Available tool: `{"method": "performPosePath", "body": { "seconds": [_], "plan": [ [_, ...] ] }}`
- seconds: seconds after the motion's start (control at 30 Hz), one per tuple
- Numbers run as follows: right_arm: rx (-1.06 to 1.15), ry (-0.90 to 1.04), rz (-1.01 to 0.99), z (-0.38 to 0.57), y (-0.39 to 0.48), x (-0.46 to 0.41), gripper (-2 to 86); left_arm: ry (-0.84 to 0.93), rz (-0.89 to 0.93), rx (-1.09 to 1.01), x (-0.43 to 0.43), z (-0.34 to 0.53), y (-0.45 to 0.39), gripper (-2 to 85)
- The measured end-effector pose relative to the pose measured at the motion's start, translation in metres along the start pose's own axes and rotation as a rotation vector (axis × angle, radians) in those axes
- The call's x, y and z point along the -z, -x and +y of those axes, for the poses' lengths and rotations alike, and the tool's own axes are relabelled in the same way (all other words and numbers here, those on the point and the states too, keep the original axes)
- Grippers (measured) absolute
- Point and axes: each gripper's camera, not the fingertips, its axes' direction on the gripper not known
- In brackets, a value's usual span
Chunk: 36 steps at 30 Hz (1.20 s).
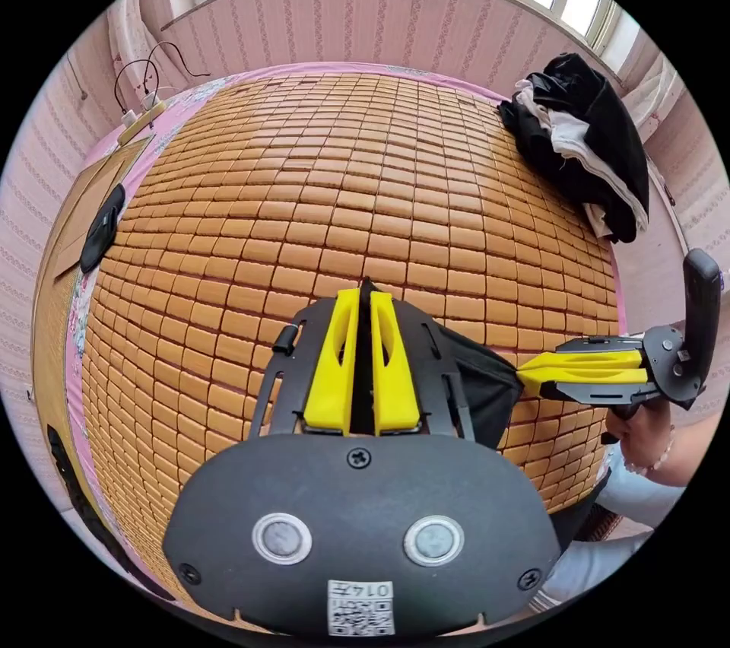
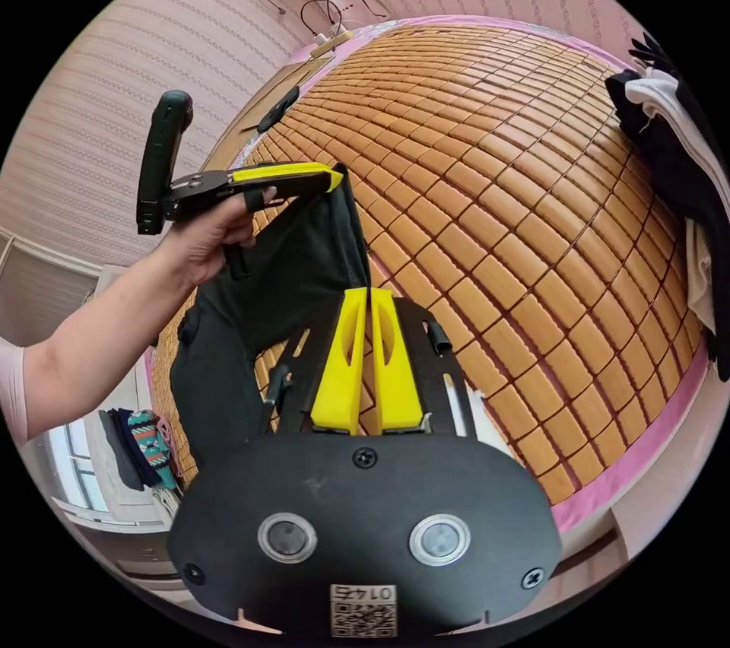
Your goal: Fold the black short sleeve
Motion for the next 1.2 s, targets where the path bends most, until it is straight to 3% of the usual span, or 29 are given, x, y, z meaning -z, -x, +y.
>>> {"method": "performPosePath", "body": {
  "seconds": [0.07,0.23,0.4,0.73,0.93,1.2],
  "plan": [
    [0.04,0.012,0.06,-0.004,0.005,-0.013,2.4,0.001,-0.004,0.035,0.008,0.01,0.004,4.7],
    [0.17,0.06,0.204,-0.013,0.021,-0.046,7.7,-0.204,0.001,0.14,0.073,0.058,0.023,6.4],
    [0.307,0.125,0.334,-0.016,0.053,-0.091,11.3,-0.355,0.03,0.269,0.144,0.168,0.031,6.3],
    [0.522,0.193,0.49,0.012,0.104,-0.159,13.3,-0.244,-0.078,0.667,0.205,0.415,0.022,6.0],
    [0.623,0.223,0.402,0.033,0.158,-0.201,13.3,-0.207,-0.173,0.947,0.236,0.546,0.003,5.9],
    [0.985,0.345,0.046,0.073,0.317,-0.319,9.7,-0.178,-0.287,1.305,0.25,0.696,-0.019,5.6]
  ]
}}
